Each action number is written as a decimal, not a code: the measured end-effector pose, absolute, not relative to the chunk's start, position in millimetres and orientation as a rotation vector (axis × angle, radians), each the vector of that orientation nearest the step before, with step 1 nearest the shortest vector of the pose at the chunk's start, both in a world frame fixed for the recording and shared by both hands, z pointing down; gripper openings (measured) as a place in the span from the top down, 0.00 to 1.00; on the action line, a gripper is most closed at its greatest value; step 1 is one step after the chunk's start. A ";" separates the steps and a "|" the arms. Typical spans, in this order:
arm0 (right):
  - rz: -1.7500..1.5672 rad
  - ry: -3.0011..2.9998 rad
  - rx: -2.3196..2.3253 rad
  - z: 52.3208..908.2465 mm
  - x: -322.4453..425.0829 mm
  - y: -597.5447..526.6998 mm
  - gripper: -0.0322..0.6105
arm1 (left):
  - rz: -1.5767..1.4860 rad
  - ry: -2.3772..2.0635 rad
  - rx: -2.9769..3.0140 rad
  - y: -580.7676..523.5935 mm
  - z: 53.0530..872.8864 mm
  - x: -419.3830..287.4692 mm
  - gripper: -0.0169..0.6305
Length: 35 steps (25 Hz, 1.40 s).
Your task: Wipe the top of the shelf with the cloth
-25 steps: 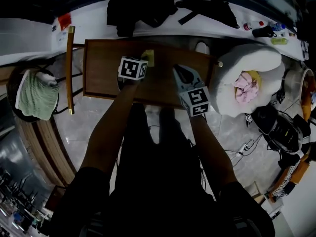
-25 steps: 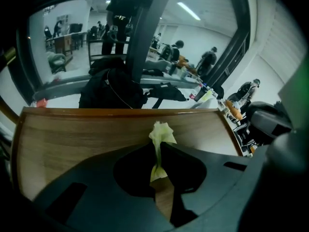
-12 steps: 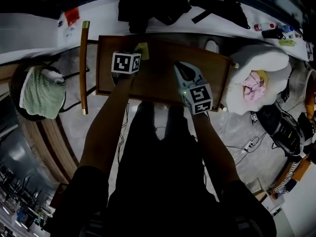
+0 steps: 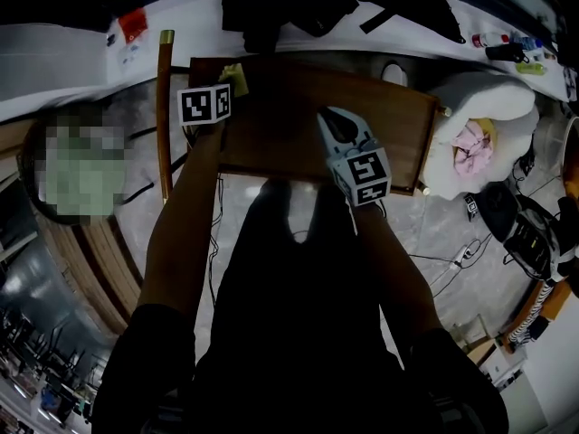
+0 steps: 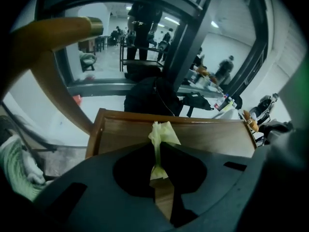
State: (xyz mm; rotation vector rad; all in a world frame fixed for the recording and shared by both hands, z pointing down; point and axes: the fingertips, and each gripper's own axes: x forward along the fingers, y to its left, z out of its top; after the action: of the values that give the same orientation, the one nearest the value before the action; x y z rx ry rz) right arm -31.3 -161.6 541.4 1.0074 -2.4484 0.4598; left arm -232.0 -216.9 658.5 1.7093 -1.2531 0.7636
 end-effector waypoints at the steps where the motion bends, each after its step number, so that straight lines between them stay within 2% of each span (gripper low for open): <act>1: 0.461 -2.449 1.007 541.2 -31.9 -161.3 0.90 | 0.770 -1.264 1.702 -216.8 658.7 -236.5 0.91; 13: 0.449 -2.440 1.012 529.0 -9.9 -159.8 0.90 | 0.782 -1.429 1.603 -215.6 655.3 -281.2 0.91; 17: 0.442 -2.432 1.059 522.1 26.0 -158.6 0.90 | 0.731 -1.458 1.660 -215.7 635.4 -256.3 0.91; 20: 0.437 -2.416 1.114 518.6 60.3 -157.8 0.90 | 0.685 -1.366 1.740 -207.3 626.4 -190.3 0.91; 25: 0.434 -2.357 1.251 514.0 136.1 -151.0 0.90 | 0.576 -1.046 1.923 -185.7 613.5 -17.9 0.91; 29: 0.462 -2.294 1.369 513.3 204.4 -135.0 0.90 | 0.618 -0.863 1.995 -169.6 613.9 101.9 0.91; 35: 0.435 -2.199 1.459 515.0 285.8 -114.9 0.90 | 0.634 -0.777 2.011 -171.8 618.6 209.6 0.92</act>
State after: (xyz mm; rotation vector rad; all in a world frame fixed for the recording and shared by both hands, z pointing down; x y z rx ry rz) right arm 285.8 -114.9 515.0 1.4592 -2.1988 0.4353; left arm 209.6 -171.8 618.6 2.0111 -0.7771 0.6337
